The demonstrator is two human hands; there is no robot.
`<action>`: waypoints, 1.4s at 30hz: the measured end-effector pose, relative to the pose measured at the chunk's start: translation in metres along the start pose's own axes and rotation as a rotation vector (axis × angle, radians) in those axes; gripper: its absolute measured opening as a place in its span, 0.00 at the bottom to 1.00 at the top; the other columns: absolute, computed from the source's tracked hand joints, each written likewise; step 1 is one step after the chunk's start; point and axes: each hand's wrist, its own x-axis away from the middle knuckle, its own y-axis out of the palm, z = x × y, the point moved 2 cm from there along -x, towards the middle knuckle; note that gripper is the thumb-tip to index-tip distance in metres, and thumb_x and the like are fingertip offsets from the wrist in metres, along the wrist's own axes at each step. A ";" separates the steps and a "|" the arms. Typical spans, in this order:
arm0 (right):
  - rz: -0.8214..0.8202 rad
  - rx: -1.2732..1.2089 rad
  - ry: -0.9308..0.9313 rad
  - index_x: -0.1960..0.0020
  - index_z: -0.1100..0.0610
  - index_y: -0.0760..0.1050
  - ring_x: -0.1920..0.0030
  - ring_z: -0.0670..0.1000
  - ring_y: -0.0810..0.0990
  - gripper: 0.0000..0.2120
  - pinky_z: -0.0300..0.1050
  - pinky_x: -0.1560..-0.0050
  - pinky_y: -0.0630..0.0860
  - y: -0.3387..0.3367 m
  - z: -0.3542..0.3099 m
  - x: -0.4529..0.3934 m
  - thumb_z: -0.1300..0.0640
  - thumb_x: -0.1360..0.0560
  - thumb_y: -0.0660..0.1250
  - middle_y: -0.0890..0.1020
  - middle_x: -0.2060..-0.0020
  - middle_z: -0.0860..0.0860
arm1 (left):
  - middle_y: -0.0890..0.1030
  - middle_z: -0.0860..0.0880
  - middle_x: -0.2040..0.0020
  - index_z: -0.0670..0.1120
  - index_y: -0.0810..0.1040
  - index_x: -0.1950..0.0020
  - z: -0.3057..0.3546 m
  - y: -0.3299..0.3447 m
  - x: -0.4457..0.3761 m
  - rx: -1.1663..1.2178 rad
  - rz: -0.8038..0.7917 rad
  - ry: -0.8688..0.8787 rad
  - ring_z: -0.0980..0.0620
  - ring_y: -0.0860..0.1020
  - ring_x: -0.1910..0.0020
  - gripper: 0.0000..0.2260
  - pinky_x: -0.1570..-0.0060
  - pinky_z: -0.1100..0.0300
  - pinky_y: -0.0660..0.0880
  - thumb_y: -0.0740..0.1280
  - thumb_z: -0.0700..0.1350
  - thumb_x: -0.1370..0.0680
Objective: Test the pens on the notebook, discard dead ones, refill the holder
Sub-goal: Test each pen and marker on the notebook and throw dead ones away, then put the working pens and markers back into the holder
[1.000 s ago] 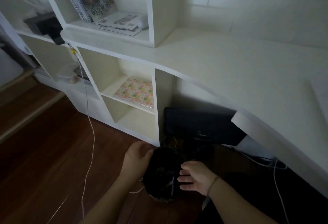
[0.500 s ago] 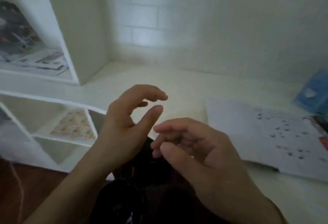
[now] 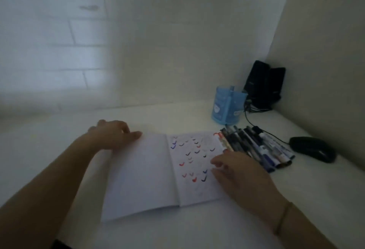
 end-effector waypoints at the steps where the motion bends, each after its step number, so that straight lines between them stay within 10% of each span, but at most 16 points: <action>1: 0.004 -0.041 -0.012 0.46 0.44 0.76 0.56 0.37 0.75 0.09 0.28 0.54 0.71 -0.004 0.004 0.002 0.46 0.24 0.63 0.75 0.56 0.34 | 0.81 0.48 0.48 0.49 0.80 0.54 -0.002 -0.003 -0.001 0.070 -0.032 0.009 0.46 0.77 0.47 0.25 0.44 0.56 0.70 0.59 0.70 0.27; 7: -0.036 0.035 -0.066 0.40 0.38 0.70 0.59 0.28 0.67 0.14 0.22 0.60 0.62 -0.018 0.019 0.006 0.40 0.24 0.59 0.73 0.55 0.33 | 0.81 0.35 0.49 0.36 0.78 0.42 0.011 -0.013 0.007 1.290 -0.390 0.192 0.40 0.82 0.55 0.40 0.56 0.49 0.78 0.73 0.69 0.38; 10: -0.031 -0.010 -0.045 0.40 0.39 0.72 0.56 0.30 0.70 0.13 0.21 0.58 0.64 -0.013 0.023 0.004 0.42 0.24 0.60 0.73 0.56 0.31 | 0.82 0.41 0.54 0.43 0.82 0.47 0.052 0.001 0.013 1.549 -0.487 0.257 0.43 0.82 0.59 0.33 0.59 0.52 0.80 0.76 0.66 0.41; 14: 0.223 -0.248 0.008 0.40 0.46 0.76 0.48 0.35 0.76 0.15 0.26 0.46 0.70 -0.015 0.030 0.004 0.46 0.23 0.58 0.79 0.49 0.36 | 0.81 0.49 0.44 0.53 0.81 0.47 0.111 0.039 0.036 0.722 -0.271 0.416 0.56 0.80 0.54 0.10 0.43 0.55 0.77 0.66 0.55 0.23; 19: 0.171 -0.115 -0.011 0.44 0.44 0.77 0.47 0.36 0.75 0.13 0.28 0.46 0.70 -0.006 0.031 0.008 0.47 0.23 0.57 0.78 0.51 0.36 | 0.55 0.58 0.26 0.63 0.50 0.26 0.134 0.066 0.101 -0.269 -0.015 0.734 0.52 0.57 0.29 0.38 0.31 0.51 0.59 0.51 0.77 0.32; 26: 0.092 0.051 -0.019 0.47 0.45 0.79 0.40 0.46 0.73 0.14 0.51 0.42 0.74 0.017 0.043 0.007 0.46 0.28 0.59 0.78 0.44 0.42 | 0.53 0.60 0.24 0.64 0.50 0.24 0.091 0.052 0.085 -0.362 -0.052 0.742 0.53 0.57 0.30 0.37 0.31 0.54 0.60 0.54 0.76 0.30; 34: 0.072 0.110 -0.030 0.44 0.44 0.78 0.40 0.43 0.71 0.18 0.45 0.41 0.71 0.020 0.041 0.009 0.41 0.30 0.59 0.78 0.44 0.40 | 0.43 0.73 0.31 0.82 0.42 0.37 -0.049 -0.001 0.028 -0.399 -0.232 0.351 0.57 0.49 0.26 0.39 0.28 0.47 0.49 0.51 0.84 0.46; 39: 0.061 0.104 -0.049 0.45 0.43 0.77 0.41 0.41 0.68 0.16 0.46 0.44 0.74 0.019 0.039 0.007 0.41 0.30 0.61 0.77 0.46 0.39 | 0.55 0.54 0.23 0.82 0.47 0.37 -0.150 -0.006 -0.029 -0.253 -0.153 0.078 0.41 0.56 0.25 0.27 0.29 0.41 0.55 0.61 0.65 0.26; 42: 0.070 0.114 -0.054 0.46 0.42 0.77 0.41 0.41 0.68 0.16 0.47 0.45 0.76 0.020 0.039 0.006 0.40 0.31 0.61 0.78 0.46 0.38 | 0.55 0.42 0.22 0.65 0.53 0.25 -0.149 -0.001 -0.036 -0.244 -0.027 0.015 0.41 0.58 0.25 0.25 0.27 0.46 0.57 0.59 0.49 0.19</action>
